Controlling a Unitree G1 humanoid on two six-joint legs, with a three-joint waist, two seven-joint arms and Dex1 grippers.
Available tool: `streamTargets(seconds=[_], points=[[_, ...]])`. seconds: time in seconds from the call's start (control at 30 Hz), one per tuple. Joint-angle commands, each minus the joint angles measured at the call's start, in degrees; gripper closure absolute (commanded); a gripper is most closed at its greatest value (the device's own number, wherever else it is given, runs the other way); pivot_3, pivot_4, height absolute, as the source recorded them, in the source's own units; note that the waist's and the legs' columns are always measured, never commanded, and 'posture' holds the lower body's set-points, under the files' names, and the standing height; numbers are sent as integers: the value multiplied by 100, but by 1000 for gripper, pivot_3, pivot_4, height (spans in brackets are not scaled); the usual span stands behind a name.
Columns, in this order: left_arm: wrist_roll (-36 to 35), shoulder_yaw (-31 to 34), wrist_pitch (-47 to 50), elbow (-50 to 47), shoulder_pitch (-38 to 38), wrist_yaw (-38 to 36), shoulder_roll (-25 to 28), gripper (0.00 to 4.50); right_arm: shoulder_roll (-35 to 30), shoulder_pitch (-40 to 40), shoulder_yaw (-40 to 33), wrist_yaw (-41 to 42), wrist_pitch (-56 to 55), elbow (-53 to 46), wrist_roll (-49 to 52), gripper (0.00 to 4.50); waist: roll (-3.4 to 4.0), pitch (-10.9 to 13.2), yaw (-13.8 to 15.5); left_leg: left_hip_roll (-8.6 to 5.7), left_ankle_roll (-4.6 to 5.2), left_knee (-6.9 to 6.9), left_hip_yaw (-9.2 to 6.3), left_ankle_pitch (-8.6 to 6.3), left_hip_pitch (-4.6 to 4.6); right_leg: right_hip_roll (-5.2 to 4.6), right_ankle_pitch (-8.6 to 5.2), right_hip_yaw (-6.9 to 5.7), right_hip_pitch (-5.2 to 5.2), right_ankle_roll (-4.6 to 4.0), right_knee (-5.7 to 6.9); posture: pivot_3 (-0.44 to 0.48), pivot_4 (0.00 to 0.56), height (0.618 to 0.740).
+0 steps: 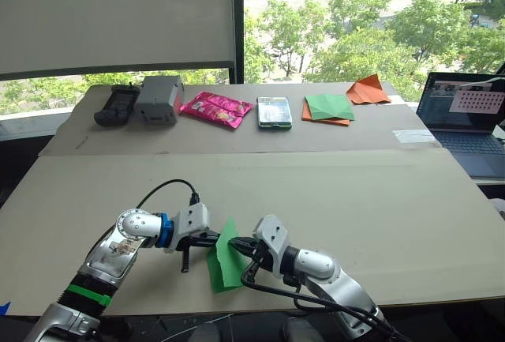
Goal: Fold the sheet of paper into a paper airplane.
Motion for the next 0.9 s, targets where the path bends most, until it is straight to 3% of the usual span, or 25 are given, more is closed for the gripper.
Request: streamTargets(seconds=[0.03, 0.4, 0.63, 0.9], points=[[227, -283, 265, 156, 133, -22, -38, 4476, 140, -166, 82, 40, 4, 204, -71, 4500, 2, -1, 0, 0, 0, 1, 0, 0, 0, 0, 0, 0, 0, 0, 0, 0, 150, 740], [7, 308, 571, -53, 376, 104, 300, 4476, -40, -206, 201, 97, 528, 253, -337, 4500, 11, -7, -41, 1, 1, 1, -3, -1, 5, 3, 0, -1, 1, 0, 7, 0, 150, 740], [-733, 1002, 1296, -578, 452, -16, 605, 4476, -48, -279, 187, 142, 634, 346, -360, 4500, 7, 11, -125, 9, 2, -2, -7, -1, 3, 11, 0, -6, -3, 0, 8, 0, 150, 740], [-1384, 1082, 1927, -1069, 386, 46, 245, 4476, -63, -326, 166, 156, 648, 383, -372, 4500, -3, 22, -127, 9, 2, -1, -14, -1, -1, 11, 0, -13, -2, 0, 6, 0, 150, 740]])
